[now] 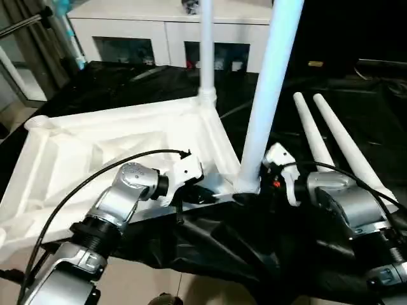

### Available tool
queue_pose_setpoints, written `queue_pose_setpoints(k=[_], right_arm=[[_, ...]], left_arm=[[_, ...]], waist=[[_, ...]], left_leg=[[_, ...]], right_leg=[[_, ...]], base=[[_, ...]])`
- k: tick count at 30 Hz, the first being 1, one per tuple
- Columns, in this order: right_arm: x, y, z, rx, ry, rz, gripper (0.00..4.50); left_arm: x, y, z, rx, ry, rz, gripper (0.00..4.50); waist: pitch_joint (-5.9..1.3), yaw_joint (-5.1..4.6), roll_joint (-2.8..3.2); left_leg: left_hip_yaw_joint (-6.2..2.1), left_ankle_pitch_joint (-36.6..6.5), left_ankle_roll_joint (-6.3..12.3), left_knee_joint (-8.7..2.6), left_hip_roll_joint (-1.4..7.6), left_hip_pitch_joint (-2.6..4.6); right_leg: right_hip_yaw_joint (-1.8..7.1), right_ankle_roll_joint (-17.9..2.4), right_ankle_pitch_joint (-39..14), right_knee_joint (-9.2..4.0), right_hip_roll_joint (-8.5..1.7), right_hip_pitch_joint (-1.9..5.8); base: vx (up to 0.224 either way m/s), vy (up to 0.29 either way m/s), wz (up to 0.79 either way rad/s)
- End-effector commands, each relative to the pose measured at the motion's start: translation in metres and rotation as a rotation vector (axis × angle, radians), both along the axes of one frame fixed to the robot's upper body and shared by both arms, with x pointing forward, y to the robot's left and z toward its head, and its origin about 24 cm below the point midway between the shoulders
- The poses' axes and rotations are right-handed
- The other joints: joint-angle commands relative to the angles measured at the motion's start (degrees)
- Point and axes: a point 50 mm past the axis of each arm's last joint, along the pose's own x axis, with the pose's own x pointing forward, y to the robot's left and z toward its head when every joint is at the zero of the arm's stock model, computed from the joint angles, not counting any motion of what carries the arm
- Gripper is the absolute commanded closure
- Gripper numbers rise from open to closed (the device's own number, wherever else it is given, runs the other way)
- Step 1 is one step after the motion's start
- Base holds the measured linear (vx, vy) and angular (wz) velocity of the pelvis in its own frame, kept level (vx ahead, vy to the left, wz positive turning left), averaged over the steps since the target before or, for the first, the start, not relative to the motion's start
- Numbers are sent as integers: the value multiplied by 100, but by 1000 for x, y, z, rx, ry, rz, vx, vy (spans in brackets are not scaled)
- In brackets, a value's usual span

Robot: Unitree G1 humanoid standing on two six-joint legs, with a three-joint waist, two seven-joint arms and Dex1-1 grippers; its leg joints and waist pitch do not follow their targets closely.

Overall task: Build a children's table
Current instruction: Rotate leg to tighten

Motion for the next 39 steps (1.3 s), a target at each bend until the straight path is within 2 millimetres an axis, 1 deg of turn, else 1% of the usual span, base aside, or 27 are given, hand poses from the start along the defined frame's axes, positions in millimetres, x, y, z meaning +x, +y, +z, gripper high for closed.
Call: queue_pose_setpoints(k=[1, 3, 4, 8, 10, 13, 15, 16, 18, 20, 21, 23, 24, 30, 32, 34, 37, 39], right_arm=[[-5, 13, 5, 15, -6, 76, 12], [-6, 13, 6, 21, -5, 85, 12], [-7, 14, 6, 24, -7, 93, 12], [-9, 16, 7, 34, -10, 108, 12], [-9, 17, 8, 44, -19, 107, 12], [-8, 17, 10, 42, -36, 102, 12], [-8, 17, 10, 49, -43, 92, 12], [-8, 17, 9, 62, -29, 87, 4], [-9, 17, 9, 74, -16, 85, 4], [-9, 18, 9, 72, -19, 84, 4], [-7, 18, 9, 52, -48, 76, 4], [-7, 18, 10, 49, -60, 71, 4], [-6, 18, 10, 49, -66, 69, 4], [-6, 19, 12, 58, -84, 76, 4], [-5, 19, 12, 60, -92, 77, 4], [-4, 20, 17, 75, -162, 64, 4], [-5, 20, 18, 76, -191, 56, 4], [-7, 20, 17, 80, -190, 50, 4]], left_arm=[[-10, -24, 20, -90, -49, -190, 450], [-11, -24, 20, -95, -44, -199, 450], [-12, -23, 20, -97, -37, -205, 450], [-14, -23, 20, -100, -27, -216, 450], [-15, -23, 19, -100, -24, -220, 450], [-14, -23, 18, -96, -25, -209, 450], [-12, -23, 14, -78, -38, -181, 450], [-11, -23, 13, -72, -41, -171, 450], [-10, -23, 12, -68, -44, -164, 450], [-10, -23, 12, -65, -46, -158, 450], [-10, -24, 11, -62, -50, -150, 450], [-9, -24, 10, -61, -51, -147, 450], [-9, -24, 10, -58, -52, -144, 450], [-9, -24, 7, -44, -56, -139, 450], [-10, -24, 6, -40, -57, -138, 450], [-10, -23, 3, -34, -56, -126, 450], [-10, -22, 1, -35, -52, -116, 450], [-10, -23, 0, -39, -49, -108, 450]], waist=[[-390, -31, -40], [-398, -25, -50], [-412, -16, -46], [-414, -10, -53], [-411, -13, -42], [-403, -19, -48], [-407, -19, -51], [-412, -20, -51], [-416, -19, -56], [-422, -17, -57], [-422, -16, -53], [-425, -16, -65], [-426, -15, -55], [-426, -22, -64], [-423, -22, -56], [-423, -27, -60], [-420, -35, -66], [-421, -36, -51]], left_leg=[[-166, -931, 230, -351, 376, 183], [-163, -842, 272, -344, 375, 173], [-162, -724, 332, -327, 371, 167], [-162, -649, 402, -314, 367, 156], [-165, -690, 395, -317, 365, 159], [-165, -790, 330, -322, 366, 166], [-165, -781, 312, -320, 364, 167], [-164, -747, 320, -313, 360, 161], [-164, -698, 344, -309, 360, 158], [-165, -638, 378, -301, 357, 154], [-166, -626, 387, -299, 357, 152], [-163, -620, 394, -295, 353, 155], [-164, -610, 396, -291, 351, 151], [-163, -621, 401, -286, 352, 148], [-165, -656, 389, -288, 354, 155], [-163, -686, 370, -288, 352, 156], [-166, -673, 381, -290, 352, 152], [-167, -668, 390, -289, 348, 156]], right_leg=[[259, -1385, -411, -392, -489, 225], [257, -1390, -285, -375, -490, 231], [253, -1410, -128, -354, -488, 232], [250, -1408, -69, -352, -491, 239], [243, -1410, -151, -361, -489, 234], [247, -1396, -336, -376, -488, 231], [248, -1387, -340, -372, -487, 233], [249, -1387, -295, -366, -486, 237], [249, -1390, -227, -359, -484, 239], [242, -1402, -129, -345, -478, 242], [242, -1406, -116, -346, -482, 244], [241, -1403, -123, -346, -483, 246], [241, -1400, -130, -346, -485, 246], [243, -1394, -141, -345, -484, 246], [240, -1391, -210, -349, -483, 242], [245, -1377, -255, -356, -488, 237], [248, -1357, -231, -351, -480, 241], [244, -1358, -228, -349, -472, 238]], base=[[0, 0, 0], [0, 0, 0], [0, 0, 0], [0, 0, 0], [0, 0, 0], [0, 0, 0], [0, 0, 0], [0, 0, 0], [0, 0, 0], [0, 0, 0], [0, 0, 0], [0, 0, 0], [0, 0, 0], [0, 0, 0], [0, 0, 0], [0, 0, 0], [0, 0, 0], [0, 0, 0]])
